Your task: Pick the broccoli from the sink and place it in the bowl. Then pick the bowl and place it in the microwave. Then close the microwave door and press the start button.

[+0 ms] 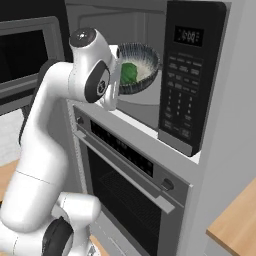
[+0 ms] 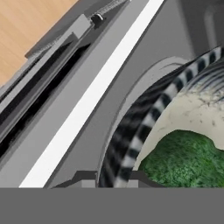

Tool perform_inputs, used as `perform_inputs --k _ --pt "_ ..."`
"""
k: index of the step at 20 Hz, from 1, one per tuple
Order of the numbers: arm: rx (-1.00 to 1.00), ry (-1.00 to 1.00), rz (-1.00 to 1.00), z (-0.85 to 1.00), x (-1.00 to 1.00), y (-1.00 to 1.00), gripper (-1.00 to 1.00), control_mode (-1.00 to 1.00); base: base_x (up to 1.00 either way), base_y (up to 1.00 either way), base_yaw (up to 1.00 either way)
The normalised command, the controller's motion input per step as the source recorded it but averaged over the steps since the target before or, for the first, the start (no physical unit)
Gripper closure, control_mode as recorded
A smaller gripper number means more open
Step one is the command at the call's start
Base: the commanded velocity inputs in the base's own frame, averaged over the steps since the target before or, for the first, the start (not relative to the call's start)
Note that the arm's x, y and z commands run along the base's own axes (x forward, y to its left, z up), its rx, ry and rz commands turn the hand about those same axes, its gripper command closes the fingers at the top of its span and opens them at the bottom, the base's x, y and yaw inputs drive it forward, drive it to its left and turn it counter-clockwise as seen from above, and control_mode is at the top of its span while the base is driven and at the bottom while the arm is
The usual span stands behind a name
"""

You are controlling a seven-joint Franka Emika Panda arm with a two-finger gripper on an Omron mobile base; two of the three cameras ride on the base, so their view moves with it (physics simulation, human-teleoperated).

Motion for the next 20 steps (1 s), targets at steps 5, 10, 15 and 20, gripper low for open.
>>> perform_inputs --k 5,10,15,20 --pt "0.0 0.0 -0.03 -0.32 0.47 -0.16 1.0 -1.0 0.0 0.0 0.0" --pt "0.0 0.0 0.0 -0.27 0.42 -0.05 1.0 -1.0 0.0 0.0 0.0" --pt "0.0 0.0 0.0 -0.21 0.36 -0.02 1.0 -1.0 0.0 0.0 0.0" --pt "0.0 0.0 0.0 -0.05 0.22 0.0 -1.0 -1.0 0.0 0.0 0.0"
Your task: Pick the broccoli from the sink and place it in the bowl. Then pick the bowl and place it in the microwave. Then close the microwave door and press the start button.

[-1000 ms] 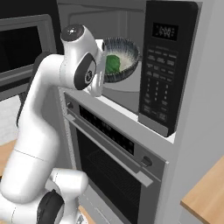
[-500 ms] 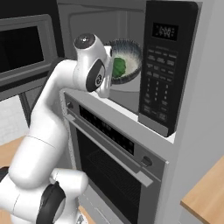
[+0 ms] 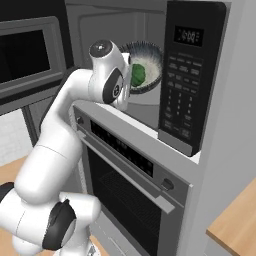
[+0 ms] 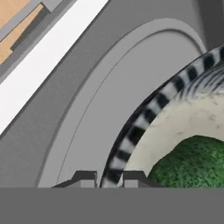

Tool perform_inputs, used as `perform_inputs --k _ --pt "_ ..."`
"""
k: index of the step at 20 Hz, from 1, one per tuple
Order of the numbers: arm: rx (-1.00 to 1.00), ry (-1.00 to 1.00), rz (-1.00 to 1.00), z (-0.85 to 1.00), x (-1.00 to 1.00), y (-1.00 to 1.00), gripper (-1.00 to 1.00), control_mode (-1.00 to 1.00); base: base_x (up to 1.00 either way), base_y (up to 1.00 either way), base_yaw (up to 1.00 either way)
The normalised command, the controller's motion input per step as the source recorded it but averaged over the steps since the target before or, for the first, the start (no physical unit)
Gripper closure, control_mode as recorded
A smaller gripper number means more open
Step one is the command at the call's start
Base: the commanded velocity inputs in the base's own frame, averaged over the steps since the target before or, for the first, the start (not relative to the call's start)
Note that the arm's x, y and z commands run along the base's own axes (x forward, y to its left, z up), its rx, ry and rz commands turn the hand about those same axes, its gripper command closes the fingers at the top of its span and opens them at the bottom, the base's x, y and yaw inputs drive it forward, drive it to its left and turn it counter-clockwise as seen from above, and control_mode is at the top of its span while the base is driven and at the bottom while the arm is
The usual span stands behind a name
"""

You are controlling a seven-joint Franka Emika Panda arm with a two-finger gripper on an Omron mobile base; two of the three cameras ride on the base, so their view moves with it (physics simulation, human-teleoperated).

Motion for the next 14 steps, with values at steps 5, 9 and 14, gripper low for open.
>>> perform_inputs --k 5,9,14 --pt "0.0 -0.02 0.0 0.0 0.0 0.0 -1.0 -1.0 0.0 0.0 0.0" --pt "0.0 -0.21 0.0 0.04 -0.01 0.0 -1.0 -1.0 0.0 0.0 0.0" --pt "-0.02 -0.3 0.0 0.1 -0.08 0.0 -1.0 -1.0 0.0 0.0 0.0"
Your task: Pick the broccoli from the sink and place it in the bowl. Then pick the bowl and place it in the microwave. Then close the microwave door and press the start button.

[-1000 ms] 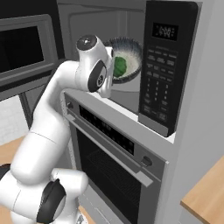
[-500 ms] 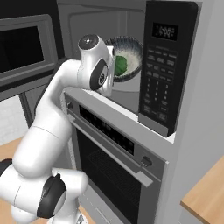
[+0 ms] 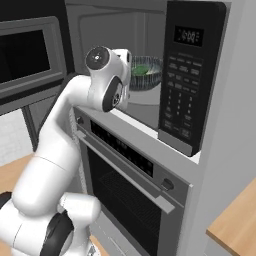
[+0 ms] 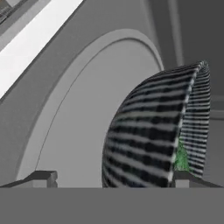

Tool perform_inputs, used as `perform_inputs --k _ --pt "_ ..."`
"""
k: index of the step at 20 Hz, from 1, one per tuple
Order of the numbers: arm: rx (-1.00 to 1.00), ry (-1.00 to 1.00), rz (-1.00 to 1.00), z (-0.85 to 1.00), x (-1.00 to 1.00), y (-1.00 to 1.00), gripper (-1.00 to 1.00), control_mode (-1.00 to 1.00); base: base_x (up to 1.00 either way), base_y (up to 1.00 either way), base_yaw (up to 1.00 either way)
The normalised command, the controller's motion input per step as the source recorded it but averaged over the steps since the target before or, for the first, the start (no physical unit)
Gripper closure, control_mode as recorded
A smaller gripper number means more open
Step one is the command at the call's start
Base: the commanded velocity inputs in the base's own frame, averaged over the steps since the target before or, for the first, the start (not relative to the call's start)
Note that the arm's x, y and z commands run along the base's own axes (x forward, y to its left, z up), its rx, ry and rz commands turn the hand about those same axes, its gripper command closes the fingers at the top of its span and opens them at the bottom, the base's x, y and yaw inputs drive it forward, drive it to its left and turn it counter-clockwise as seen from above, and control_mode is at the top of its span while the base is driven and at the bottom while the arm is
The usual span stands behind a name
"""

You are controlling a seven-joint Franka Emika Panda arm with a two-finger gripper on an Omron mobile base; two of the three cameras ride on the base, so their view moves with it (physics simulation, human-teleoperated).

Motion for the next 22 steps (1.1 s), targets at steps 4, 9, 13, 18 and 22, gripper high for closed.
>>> perform_inputs --k 4,9,13,18,22 --pt "-0.04 -0.33 0.0 0.12 -0.17 0.03 -1.0 -1.0 0.0 0.0 0.0" --pt "-0.03 -0.27 0.0 0.25 -0.17 0.02 -1.0 -1.0 0.0 0.0 0.0" --pt "0.0 -0.09 0.0 0.63 -0.28 0.1 -1.0 -1.0 0.0 0.0 0.0" --pt "0.0 0.0 0.0 0.84 -0.46 0.16 -1.0 -1.0 0.0 0.0 0.0" --pt "0.0 0.0 0.02 0.56 -0.77 0.07 -1.0 -1.0 0.0 0.0 0.0"
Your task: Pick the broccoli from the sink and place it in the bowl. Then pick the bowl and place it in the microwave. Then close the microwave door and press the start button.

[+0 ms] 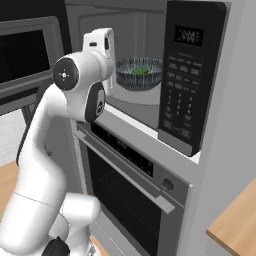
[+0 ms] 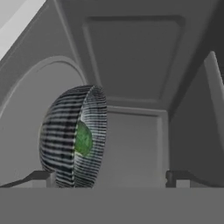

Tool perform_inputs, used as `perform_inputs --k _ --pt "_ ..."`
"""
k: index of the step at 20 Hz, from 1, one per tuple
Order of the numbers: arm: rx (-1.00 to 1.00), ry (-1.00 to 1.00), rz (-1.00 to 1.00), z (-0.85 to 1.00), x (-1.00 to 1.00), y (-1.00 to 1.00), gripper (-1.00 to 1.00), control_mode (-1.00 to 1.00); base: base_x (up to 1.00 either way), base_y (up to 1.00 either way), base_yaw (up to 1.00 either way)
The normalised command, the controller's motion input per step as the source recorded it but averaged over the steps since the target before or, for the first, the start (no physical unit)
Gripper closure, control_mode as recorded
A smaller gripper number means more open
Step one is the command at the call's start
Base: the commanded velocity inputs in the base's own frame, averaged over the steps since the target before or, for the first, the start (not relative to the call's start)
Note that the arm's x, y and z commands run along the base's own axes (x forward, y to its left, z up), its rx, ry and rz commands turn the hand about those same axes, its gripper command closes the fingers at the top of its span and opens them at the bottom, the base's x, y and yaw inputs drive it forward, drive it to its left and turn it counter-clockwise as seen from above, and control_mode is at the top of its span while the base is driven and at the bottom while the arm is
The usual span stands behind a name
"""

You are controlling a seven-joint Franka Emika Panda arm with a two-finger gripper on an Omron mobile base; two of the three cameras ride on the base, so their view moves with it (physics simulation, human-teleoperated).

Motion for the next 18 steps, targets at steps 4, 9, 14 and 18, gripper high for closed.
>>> perform_inputs --k 4,9,14,18 --pt "0.0 0.01 0.04 0.29 -0.97 0.04 -1.0 -1.0 0.0 0.0 0.0" --pt "0.0 -0.01 0.04 0.01 -1.0 0.13 -1.0 -1.0 0.0 0.0 0.0" --pt "0.0 -0.04 0.03 0.0 -1.0 0.32 -1.0 -1.0 0.0 0.0 0.0" --pt "0.0 0.0 0.01 0.0 -0.96 0.6 -1.0 -1.0 0.0 0.0 0.0"
